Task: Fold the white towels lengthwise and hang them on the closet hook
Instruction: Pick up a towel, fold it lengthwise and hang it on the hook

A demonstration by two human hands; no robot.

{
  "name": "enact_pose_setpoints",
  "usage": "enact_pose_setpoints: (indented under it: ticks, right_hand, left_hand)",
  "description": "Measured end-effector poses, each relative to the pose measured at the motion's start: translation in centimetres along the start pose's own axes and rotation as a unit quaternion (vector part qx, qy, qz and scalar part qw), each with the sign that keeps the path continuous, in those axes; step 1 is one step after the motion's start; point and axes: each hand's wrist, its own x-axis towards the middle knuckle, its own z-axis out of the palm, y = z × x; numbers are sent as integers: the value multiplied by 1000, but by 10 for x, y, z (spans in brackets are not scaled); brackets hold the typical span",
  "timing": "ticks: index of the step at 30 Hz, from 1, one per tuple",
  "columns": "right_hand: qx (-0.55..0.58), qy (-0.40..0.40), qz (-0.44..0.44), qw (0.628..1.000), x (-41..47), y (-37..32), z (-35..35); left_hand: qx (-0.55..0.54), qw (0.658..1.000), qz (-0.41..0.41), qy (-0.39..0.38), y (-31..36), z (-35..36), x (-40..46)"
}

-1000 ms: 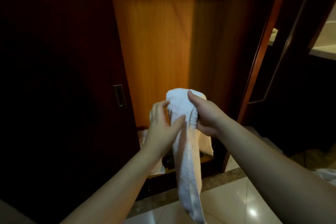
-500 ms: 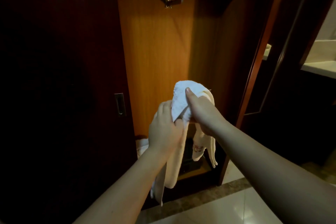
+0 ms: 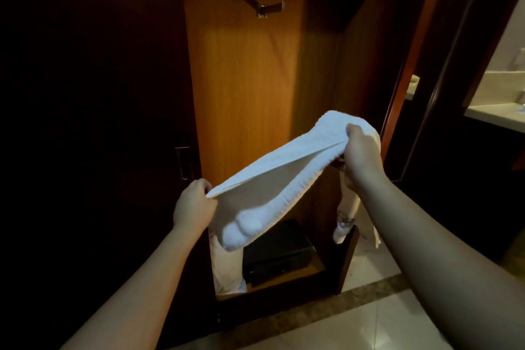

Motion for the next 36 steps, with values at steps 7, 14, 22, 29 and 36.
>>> enact_pose_setpoints:
  ticks: [7, 14, 22, 29, 36]
  right_hand:
    - [104, 36, 45, 993, 15, -2, -13]
    - [284, 30, 70, 956, 29, -17, -18]
    - [194, 50, 113, 973, 39, 21, -26]
    - [206, 71, 120, 968, 45, 34, -31]
    - [171, 75, 135, 973, 57, 44, -54]
  left_hand:
    - [-33, 997, 39, -59, -2, -42, 10]
    - [-536, 841, 19, -74, 9, -80, -18]
    - [-388, 917, 32, -92, -9, -87, -10]
    - [-73, 964, 237, -94, 1, -68, -32]
    - [-82, 963, 241, -84, -11, -69, -47]
